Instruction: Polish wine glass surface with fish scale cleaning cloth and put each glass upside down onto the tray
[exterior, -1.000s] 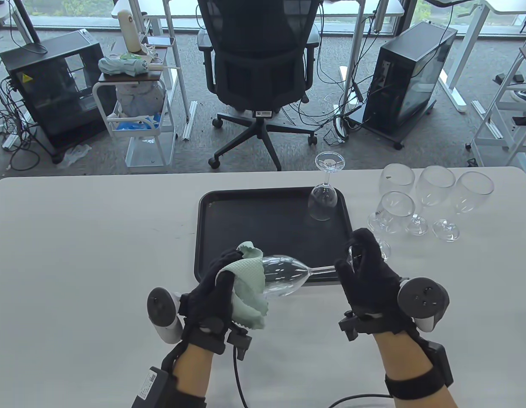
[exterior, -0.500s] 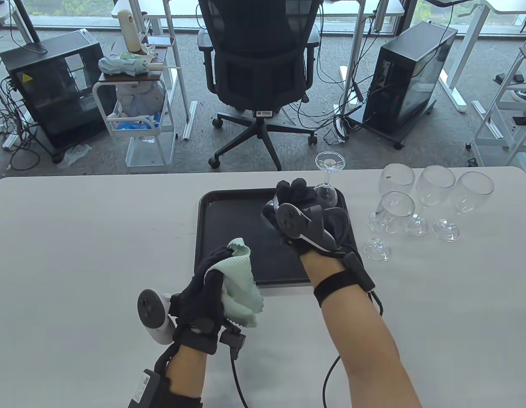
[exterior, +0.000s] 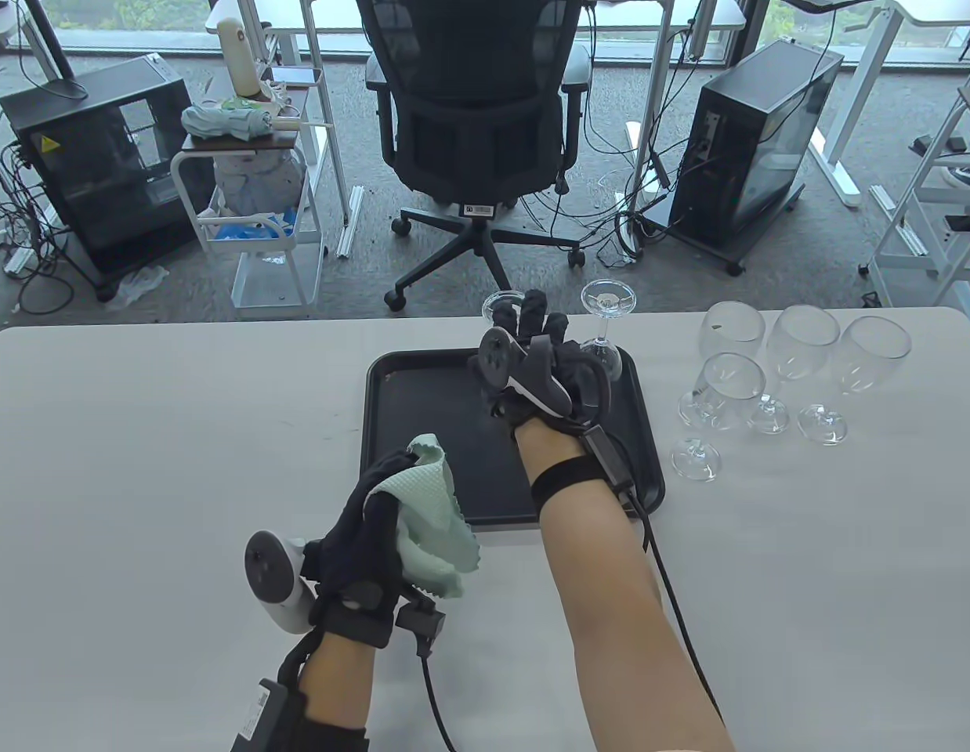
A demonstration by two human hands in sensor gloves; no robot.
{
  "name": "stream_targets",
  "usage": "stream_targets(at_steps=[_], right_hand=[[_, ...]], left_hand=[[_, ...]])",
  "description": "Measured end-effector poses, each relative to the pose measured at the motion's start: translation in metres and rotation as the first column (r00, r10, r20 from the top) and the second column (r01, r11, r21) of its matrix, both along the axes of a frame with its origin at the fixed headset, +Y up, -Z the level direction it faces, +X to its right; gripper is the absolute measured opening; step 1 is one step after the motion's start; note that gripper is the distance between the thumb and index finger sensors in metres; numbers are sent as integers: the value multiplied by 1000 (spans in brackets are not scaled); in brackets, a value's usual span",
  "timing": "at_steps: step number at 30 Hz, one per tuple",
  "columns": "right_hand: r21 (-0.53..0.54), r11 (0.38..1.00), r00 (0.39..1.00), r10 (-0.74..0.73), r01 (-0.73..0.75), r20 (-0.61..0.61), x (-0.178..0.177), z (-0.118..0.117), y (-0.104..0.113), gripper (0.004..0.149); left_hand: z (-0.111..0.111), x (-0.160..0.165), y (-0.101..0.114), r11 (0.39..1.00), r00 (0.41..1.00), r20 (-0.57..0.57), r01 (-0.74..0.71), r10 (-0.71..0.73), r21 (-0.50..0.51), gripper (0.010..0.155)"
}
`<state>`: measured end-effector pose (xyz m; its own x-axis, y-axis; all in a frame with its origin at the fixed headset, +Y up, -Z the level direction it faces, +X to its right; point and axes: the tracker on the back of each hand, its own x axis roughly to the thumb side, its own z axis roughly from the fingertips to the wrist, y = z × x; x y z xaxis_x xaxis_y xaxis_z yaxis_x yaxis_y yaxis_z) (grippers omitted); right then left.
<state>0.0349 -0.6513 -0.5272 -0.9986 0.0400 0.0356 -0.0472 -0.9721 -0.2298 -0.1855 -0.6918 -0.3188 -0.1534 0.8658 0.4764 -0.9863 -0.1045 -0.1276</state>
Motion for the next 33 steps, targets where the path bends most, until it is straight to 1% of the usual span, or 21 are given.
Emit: stream_targets(at_steps=[2, 5, 6, 7, 10, 12, 15, 16, 18, 19, 21, 22, 23, 25, 26, 27, 28, 30, 31, 32, 33], right_hand=[[14, 1000, 1000, -16, 16, -17, 5, 7, 1, 88], [61, 997, 994, -48, 55, -99, 17, 27, 6, 88], [80, 991, 984, -98, 110, -147, 24, 38, 6, 87], [70, 982, 968, -162, 178, -189, 35, 49, 4, 85], [-10, 936, 917, -348, 353, -194, 72, 82, -7, 81], [-67, 893, 879, -450, 445, -155, 106, 105, -20, 77], [-119, 842, 840, -537, 527, -74, 151, 130, -38, 73], [-154, 795, 803, -596, 587, -14, 177, 145, -51, 71], [-171, 754, 771, -633, 634, 70, 204, 159, -64, 71], [-153, 745, 761, -635, 649, 131, 223, 165, -72, 71], [-113, 740, 741, -626, 663, 242, 253, 169, -84, 75], [-101, 739, 735, -627, 666, 259, 258, 169, -86, 77], [-86, 732, 716, -625, 676, 311, 269, 165, -91, 83], [-93, 686, 660, -640, 721, 393, 277, 152, -100, 95], [-89, 678, 647, -641, 729, 413, 277, 145, -103, 97], [-84, 652, 615, -653, 753, 441, 276, 138, -107, 99], [-58, 636, 587, -669, 769, 456, 273, 129, -110, 99], [-35, 649, 583, -656, 760, 479, 270, 116, -114, 98], [-22, 637, 559, -659, 771, 503, 268, 107, -118, 97], [11, 610, 513, -675, 792, 531, 267, 99, -122, 95], [32, 593, 487, -688, 804, 538, 267, 96, -123, 94]], left_hand=[[-1, 1, 0, 1000, 1000, 3, 3, -3, -2, 51], [-2, 2, -1, 1000, 1000, 7, 5, -5, -6, 51], [-2, 2, -2, 1000, 1000, 9, 5, -4, -7, 51], [-3, 3, -2, 1000, 1000, 10, 4, -4, -8, 51], [-3, 4, -3, 1000, 1000, 15, 6, -6, -11, 51], [-4, 4, -3, 1000, 1000, 20, 4, -4, -12, 51], [-3, 5, -2, 1000, 1000, 28, 5, -5, -9, 51], [-3, 6, -2, 1000, 1000, 27, 3, -3, -8, 51], [-3, 5, -3, 1000, 1000, 28, -4, 4, -9, 51], [-3, 5, -3, 1000, 1000, 27, -7, 7, -11, 51], [-2, 5, -3, 1000, 999, 28, -15, 15, -13, 51], [-2, 5, -3, 1000, 999, 28, -16, 16, -12, 51], [-2, 5, -3, 1000, 999, 28, -19, 20, -11, 51], [-3, 5, -3, 1000, 1000, 26, -14, 14, -9, 51], [-3, 5, -3, 1000, 1000, 26, -14, 14, -8, 51], [-3, 5, -3, 1000, 1000, 25, -15, 15, -9, 51], [-3, 5, -3, 1000, 1000, 23, -13, 13, -10, 51], [-3, 5, -3, 1000, 1000, 24, -10, 10, -10, 51], [-3, 5, -4, 1000, 1000, 24, -10, 11, -11, 51], [-4, 4, -4, 1000, 1000, 21, -9, 9, -12, 51], [-4, 4, -4, 1000, 1000, 18, -7, 7, -12, 51]])
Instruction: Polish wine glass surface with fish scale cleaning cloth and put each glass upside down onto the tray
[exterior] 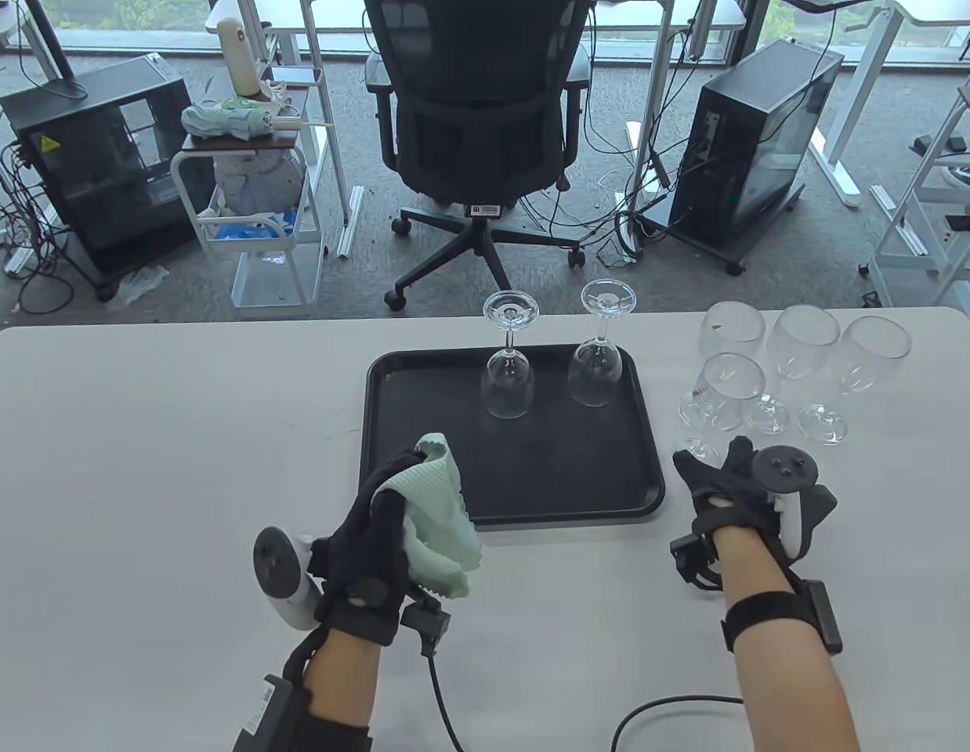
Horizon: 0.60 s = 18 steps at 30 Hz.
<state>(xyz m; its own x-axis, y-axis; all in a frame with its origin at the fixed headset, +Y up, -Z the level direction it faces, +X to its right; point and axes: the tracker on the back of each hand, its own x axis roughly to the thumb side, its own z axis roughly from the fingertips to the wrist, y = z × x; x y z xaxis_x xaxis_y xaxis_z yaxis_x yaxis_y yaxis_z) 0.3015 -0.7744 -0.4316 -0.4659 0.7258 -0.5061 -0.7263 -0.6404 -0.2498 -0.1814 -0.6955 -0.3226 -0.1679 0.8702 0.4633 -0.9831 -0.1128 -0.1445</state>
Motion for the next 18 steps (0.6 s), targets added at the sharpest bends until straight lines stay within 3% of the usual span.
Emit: stream_targets(at_steps=[7, 12, 14, 18], right_hand=[[21, 995, 985, -96, 94, 142, 0, -28, -8, 64], [55, 995, 983, -97, 89, 157, 3, -23, -8, 46], [60, 995, 986, -91, 83, 143, 6, -17, -7, 44], [141, 986, 996, -93, 92, -4, 22, 3, 5, 42]], left_hand=[[-1, -6, -1, 1000, 1000, -14, -10, 10, -6, 51], [-1, -8, 0, 1000, 1000, -13, -20, 20, -3, 51], [0, -8, 0, 1000, 1000, -13, -20, 20, 0, 51], [2, -4, -1, 1000, 1000, -11, -7, 7, -1, 51]])
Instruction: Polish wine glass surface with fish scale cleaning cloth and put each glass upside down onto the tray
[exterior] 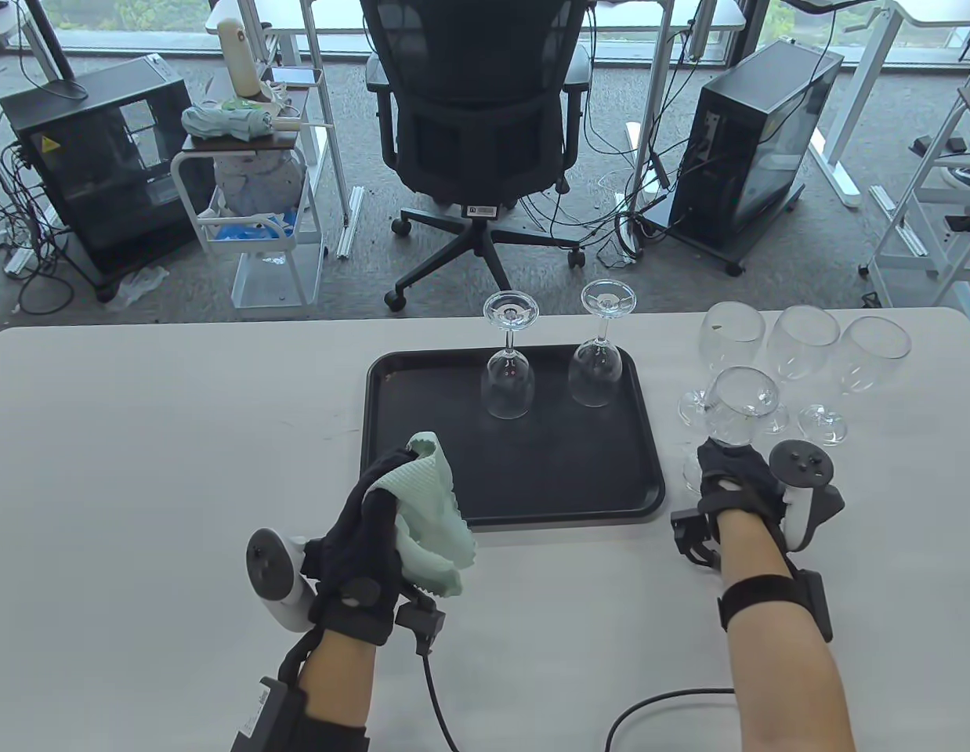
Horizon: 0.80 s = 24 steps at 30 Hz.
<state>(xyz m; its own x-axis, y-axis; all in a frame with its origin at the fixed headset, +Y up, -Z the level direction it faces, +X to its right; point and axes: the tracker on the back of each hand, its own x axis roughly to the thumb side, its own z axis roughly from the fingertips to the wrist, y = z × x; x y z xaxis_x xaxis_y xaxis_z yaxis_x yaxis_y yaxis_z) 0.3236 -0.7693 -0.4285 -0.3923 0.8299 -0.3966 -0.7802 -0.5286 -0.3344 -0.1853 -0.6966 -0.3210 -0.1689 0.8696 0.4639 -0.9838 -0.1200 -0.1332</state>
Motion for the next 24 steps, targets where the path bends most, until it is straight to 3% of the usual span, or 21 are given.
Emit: stream_targets(at_steps=[2, 3, 5, 6, 9, 11, 12, 14, 17, 19, 22, 24], right_hand=[[99, 981, 975, 181, -169, -126, 3, 10, 16, 42], [202, 923, 913, 365, -328, -183, -1, 20, 32, 42], [373, 785, 783, 589, -494, -201, -12, 34, 53, 43], [515, 611, 620, 763, -601, -182, -28, 47, 71, 44], [709, 319, 303, 941, -629, -154, -73, 75, 97, 50], [749, 226, 214, 970, -623, -115, -103, 90, 107, 51], [747, 201, 193, 976, -633, -98, -118, 97, 110, 50], [704, 215, 181, 976, -677, -124, -148, 104, 115, 51], [679, 299, 214, 954, -670, -209, -183, 108, 118, 50], [697, 289, 233, 956, -656, -178, -203, 110, 122, 50], [728, 325, 294, 939, -604, -175, -228, 117, 129, 49], [733, 293, 258, 952, -614, -165, -237, 122, 132, 49]], left_hand=[[0, 2, 0, 1000, 1000, 3, 7, -7, 2, 51], [-1, 3, 0, 1000, 1000, 9, 4, -4, 2, 51], [0, 5, 0, 1000, 1000, 12, 6, -6, 2, 51], [0, 6, 0, 1000, 1000, 14, 11, -11, 3, 51], [1, 9, -1, 1000, 1000, 23, 18, -18, 7, 52], [2, 12, 0, 1000, 999, 27, 21, -21, 11, 52], [2, 13, 0, 1000, 999, 28, 25, -25, 14, 52], [3, 17, 0, 999, 999, 32, 39, -40, 19, 52], [5, 25, -2, 997, 996, 43, 78, -79, 19, 52], [5, 29, -4, 994, 993, 47, 107, -107, 13, 53], [4, 32, -9, 990, 989, 50, 141, -141, -2, 56], [2, 30, -12, 988, 987, 37, 155, -154, -26, 60]])
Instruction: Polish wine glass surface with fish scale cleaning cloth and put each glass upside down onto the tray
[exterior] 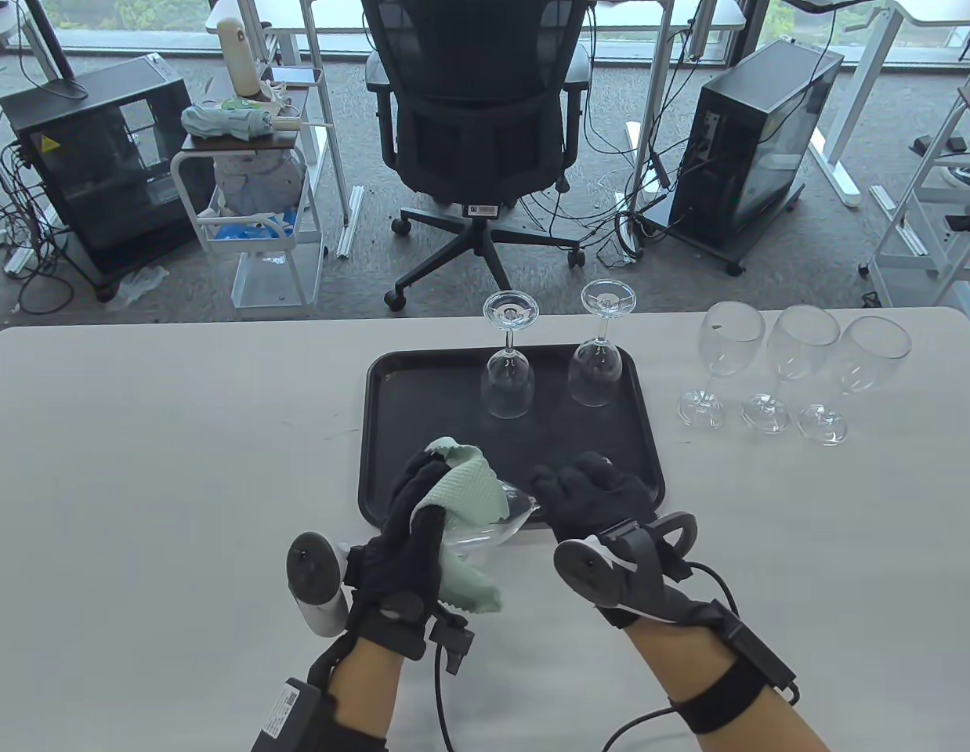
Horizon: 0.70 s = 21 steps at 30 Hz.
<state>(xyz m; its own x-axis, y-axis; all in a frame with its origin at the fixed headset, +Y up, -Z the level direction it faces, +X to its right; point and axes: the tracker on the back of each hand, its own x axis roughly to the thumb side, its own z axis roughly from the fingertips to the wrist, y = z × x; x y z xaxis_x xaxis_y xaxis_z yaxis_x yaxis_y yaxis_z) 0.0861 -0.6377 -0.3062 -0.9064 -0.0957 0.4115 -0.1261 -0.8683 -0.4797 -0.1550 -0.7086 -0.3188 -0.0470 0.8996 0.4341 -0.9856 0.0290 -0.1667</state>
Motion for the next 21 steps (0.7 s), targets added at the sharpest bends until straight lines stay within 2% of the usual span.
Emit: stream_targets(at_steps=[2, 4, 6, 8, 9, 11, 13, 14, 15, 17, 18, 20, 21], right_hand=[[59, 998, 999, 32, -32, -7, -5, 5, -2, 49], [87, 996, 997, 15, -8, -70, -2, 6, -7, 50], [64, 989, 974, -118, 133, -192, 12, 5, -13, 53], [25, 965, 932, -245, 261, -266, 32, 4, -19, 71], [-2, 932, 895, -348, 362, -278, 44, 3, -22, 75], [-84, 828, 798, -557, 554, -231, 74, -5, -34, 84], [-262, 746, 704, -665, 612, -248, 86, -15, -44, 91], [-401, 645, 592, -761, 650, -266, 91, -21, -52, 92], [-467, 579, 512, -813, 668, -277, 93, -24, -56, 92], [-525, 477, 406, -878, 705, -253, 92, -23, -60, 87], [-511, 450, 385, -893, 732, -234, 92, -22, -61, 83], [-534, 423, 390, -903, 733, -180, 92, -24, -64, 79], [-581, 340, 393, -919, 739, -38, 91, -25, -69, 79]], left_hand=[[0, -1, -3, 1000, 999, -28, 28, -28, -6, 63], [-1, -4, -4, 999, 996, -79, 35, -34, 6, 61], [-1, -7, -1, 998, 990, -131, 50, -47, 24, 58], [1, -8, 0, 998, 984, -173, 43, -36, 36, 57], [2, -8, 1, 998, 983, -177, 46, -38, 42, 56], [4, -8, 3, 998, 986, -165, 23, -14, 51, 56], [3, -6, 4, 999, 989, -149, -5, 13, 51, 57], [3, -4, 4, 999, 993, -110, -25, 30, 48, 57], [4, -2, 4, 998, 996, -78, -37, 40, 48, 56], [4, 2, 4, 998, 998, -67, -4, 8, 61, 57], [3, 3, 3, 996, 999, -50, 18, -14, 84, 57], [3, 5, 1, 994, 999, -21, 34, -32, 103, 59], [4, 6, 3, 988, 998, -24, 64, -61, 139, 60]])
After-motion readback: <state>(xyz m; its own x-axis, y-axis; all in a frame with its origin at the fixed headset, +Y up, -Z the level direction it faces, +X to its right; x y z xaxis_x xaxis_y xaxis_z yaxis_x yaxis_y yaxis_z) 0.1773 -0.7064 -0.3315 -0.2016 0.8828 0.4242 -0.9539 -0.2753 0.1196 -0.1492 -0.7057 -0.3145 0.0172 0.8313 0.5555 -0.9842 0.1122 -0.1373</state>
